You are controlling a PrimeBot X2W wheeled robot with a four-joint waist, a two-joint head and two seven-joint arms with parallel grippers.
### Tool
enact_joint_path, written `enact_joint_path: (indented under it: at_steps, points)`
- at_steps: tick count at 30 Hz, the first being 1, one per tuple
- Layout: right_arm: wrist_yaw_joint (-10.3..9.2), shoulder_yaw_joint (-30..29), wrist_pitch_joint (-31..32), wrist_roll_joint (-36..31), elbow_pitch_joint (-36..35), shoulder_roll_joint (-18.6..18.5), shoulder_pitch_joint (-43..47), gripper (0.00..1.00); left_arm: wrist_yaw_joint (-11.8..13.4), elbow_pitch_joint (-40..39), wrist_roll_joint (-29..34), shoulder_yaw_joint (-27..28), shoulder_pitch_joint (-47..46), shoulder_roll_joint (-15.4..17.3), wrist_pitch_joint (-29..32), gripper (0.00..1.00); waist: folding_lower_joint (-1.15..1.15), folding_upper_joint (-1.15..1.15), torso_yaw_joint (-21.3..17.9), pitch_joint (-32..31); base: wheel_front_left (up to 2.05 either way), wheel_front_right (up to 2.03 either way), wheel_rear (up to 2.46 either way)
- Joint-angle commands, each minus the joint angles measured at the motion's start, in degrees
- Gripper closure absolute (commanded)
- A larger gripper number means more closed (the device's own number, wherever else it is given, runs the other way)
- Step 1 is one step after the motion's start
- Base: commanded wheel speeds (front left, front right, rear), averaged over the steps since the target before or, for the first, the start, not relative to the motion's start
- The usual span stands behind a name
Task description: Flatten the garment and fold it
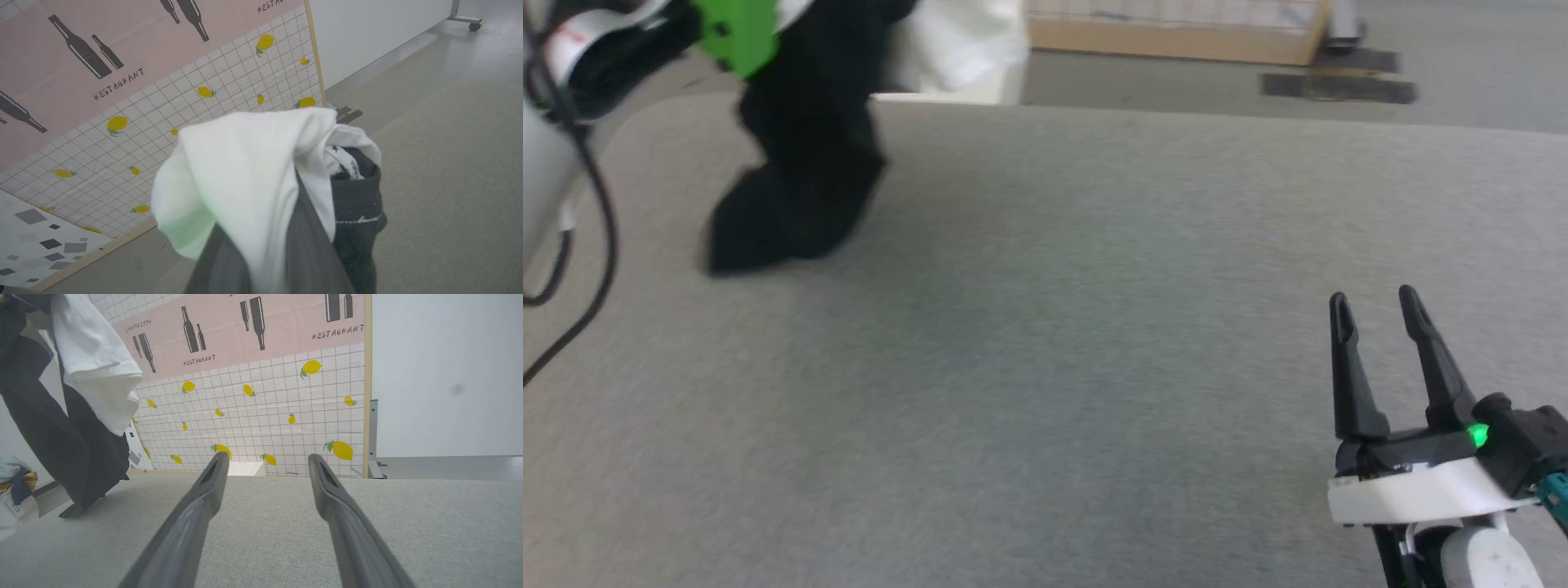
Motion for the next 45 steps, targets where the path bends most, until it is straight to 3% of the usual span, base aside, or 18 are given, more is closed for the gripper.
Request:
enact_joint_path:
  at_steps: [1, 10, 13, 14, 21, 25, 26, 30, 31, 32, 37, 39, 41, 45]
  points:
    - [-0.10, 0.23, -0.28, 0.35, 0.17, -0.03, 0.90, 0.00, -0.12, -0.86, -0.36, -0.68, -1.99, -1.26, -0.50, 1.00, 0.00, 0.00, -6.40, -3.30, 0.00, 0.00, 0.00]
    - [-0.10, -0.07, -0.28, 1.01, -0.10, -0.03, 1.93, 0.00, -0.12, -4.06, -2.42, -6.24, -4.29, -6.88, -2.98, 1.00, 0.00, 0.00, -16.27, -3.65, 0.00, 0.00, 0.00]
    - [-0.10, -0.47, -0.28, 1.30, -0.37, -0.03, 1.97, 0.00, -0.12, -3.80, -2.84, -10.01, -1.41, -8.05, -3.60, 1.00, 0.00, 0.00, -18.61, -2.71, 0.00, 0.00, 0.00]
    - [-0.10, -0.85, -0.28, 1.54, -0.63, -0.03, 1.83, 0.00, -0.12, -2.34, -3.56, -13.78, 3.55, -9.10, -5.24, 1.00, 0.00, 0.00, -20.06, -1.44, 0.00, 0.00, 0.00]
    - [-0.10, -1.62, -0.28, 1.64, -1.09, -0.03, 0.95, 0.00, -0.12, 1.90, -3.35, -20.79, 17.24, -13.85, -5.28, 1.00, 0.00, 0.00, -20.51, 1.33, 0.00, 0.00, 0.00]
    - [-0.10, -1.27, -0.28, 1.36, -0.98, -0.03, 0.27, 0.00, -0.12, 2.06, 1.83, -21.17, 27.77, -17.40, 1.23, 1.00, 0.00, 0.00, -20.02, 2.17, 0.00, 0.00, 0.00]
    - [-0.10, -1.06, -0.28, 1.34, -0.87, -0.03, -0.49, 0.00, -0.12, 1.24, 4.99, -21.19, 34.86, -18.72, 6.21, 1.00, 0.00, 0.00, -19.60, 2.63, 0.00, 0.00, 0.00]
    - [-0.10, -1.08, -0.28, 1.24, -0.74, -0.03, -0.62, 0.00, -0.12, 1.31, 7.64, -21.20, 37.60, -18.81, 6.02, 1.00, 0.00, 0.00, -18.47, 2.15, 0.00, 0.00, 0.00]
    - [-0.10, -1.10, -0.28, 1.18, -0.68, -0.03, -0.50, 0.00, -0.12, 1.52, 7.92, -21.20, 37.29, -18.81, 4.46, 0.44, 0.00, 0.00, -18.16, 1.88, 0.00, 0.00, 0.00]
    - [-0.10, -1.10, -0.28, 1.09, -0.58, -0.03, -0.29, 0.00, -0.12, 1.91, 8.11, -21.21, 36.53, -18.72, 1.71, 0.00, 0.00, 0.00, -17.78, 1.44, 0.00, 0.00, 0.00]
    - [-0.10, -1.65, -0.28, 0.88, -0.36, -0.03, 1.27, 0.00, -0.05, 3.87, 10.07, -18.37, 32.22, -18.76, -15.27, 0.00, 0.00, 0.00, -15.63, -1.01, 0.00, 0.00, 0.00]
    - [-0.10, -1.87, -0.28, 0.65, -0.31, -0.03, 2.09, 0.00, 1.35, 3.98, 11.12, -15.61, 31.73, -19.15, -21.83, 0.00, 0.00, 0.00, -14.56, -2.06, 0.00, 0.00, 0.00]
    - [-0.10, -2.28, -0.28, 0.53, -0.34, -0.03, 2.78, 0.00, 3.59, 3.42, 11.65, -12.81, 31.89, -19.34, -27.48, 0.00, 0.00, 0.00, -13.33, -2.91, 0.00, 0.00, 0.00]
    - [-0.10, -2.09, -0.28, 0.05, -0.41, -0.03, 3.50, 0.00, 11.74, 3.14, 15.46, -7.98, 32.63, -18.04, -37.47, 0.00, 0.00, 0.00, -11.39, -4.29, 0.00, 0.00, 0.00]
